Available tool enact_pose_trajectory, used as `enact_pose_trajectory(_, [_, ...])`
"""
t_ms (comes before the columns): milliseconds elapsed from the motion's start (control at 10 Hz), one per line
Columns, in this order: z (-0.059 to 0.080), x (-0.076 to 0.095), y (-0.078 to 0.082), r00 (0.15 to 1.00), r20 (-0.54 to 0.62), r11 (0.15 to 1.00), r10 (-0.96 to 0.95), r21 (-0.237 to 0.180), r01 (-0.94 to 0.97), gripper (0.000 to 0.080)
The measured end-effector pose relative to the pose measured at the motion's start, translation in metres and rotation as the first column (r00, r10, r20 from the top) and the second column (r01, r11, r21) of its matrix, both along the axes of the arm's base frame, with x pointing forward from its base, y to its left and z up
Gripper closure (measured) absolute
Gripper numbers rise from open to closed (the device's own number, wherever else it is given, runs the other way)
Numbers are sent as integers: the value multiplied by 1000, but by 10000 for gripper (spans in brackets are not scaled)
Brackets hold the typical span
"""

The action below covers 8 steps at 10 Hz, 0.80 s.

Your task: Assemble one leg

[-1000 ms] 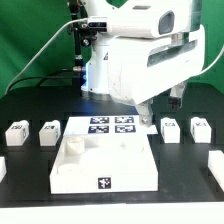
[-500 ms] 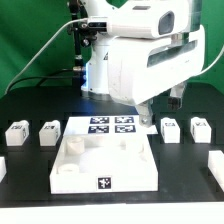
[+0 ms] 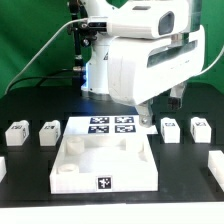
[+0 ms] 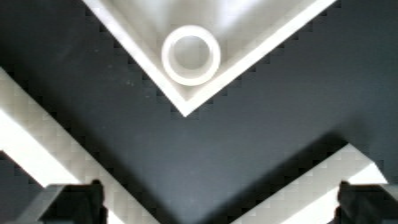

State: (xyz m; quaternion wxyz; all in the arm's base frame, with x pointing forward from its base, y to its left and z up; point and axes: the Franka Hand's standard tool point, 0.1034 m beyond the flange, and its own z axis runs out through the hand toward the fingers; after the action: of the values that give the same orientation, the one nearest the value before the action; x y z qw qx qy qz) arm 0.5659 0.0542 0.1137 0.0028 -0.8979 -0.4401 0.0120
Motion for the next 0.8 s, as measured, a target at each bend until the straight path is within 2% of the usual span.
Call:
enact_pose_trajectory(100, [0, -2, 1, 1000, 0, 1000, 26, 1, -26, 150])
enact_pose_trajectory(200, [-2, -18, 3, 998, 5, 998, 66, 1, -66, 150])
enact_pose_trajectory(300, [-7, -40, -2, 976, 17, 976, 218, 1, -218, 150])
enact_pose_trajectory(400, [-7, -51, -12, 934, 17, 934, 356, -1, -356, 150])
enact_pose_trajectory(600, [-9, -49, -32, 786, 48, 788, 616, -23, -615, 150])
enact_pose_trajectory(700, [-9, -48, -36, 738, 48, 740, 673, -28, -672, 150])
enact_pose_trajectory(800, [-9, -49, -36, 732, 47, 733, 680, -28, -680, 150])
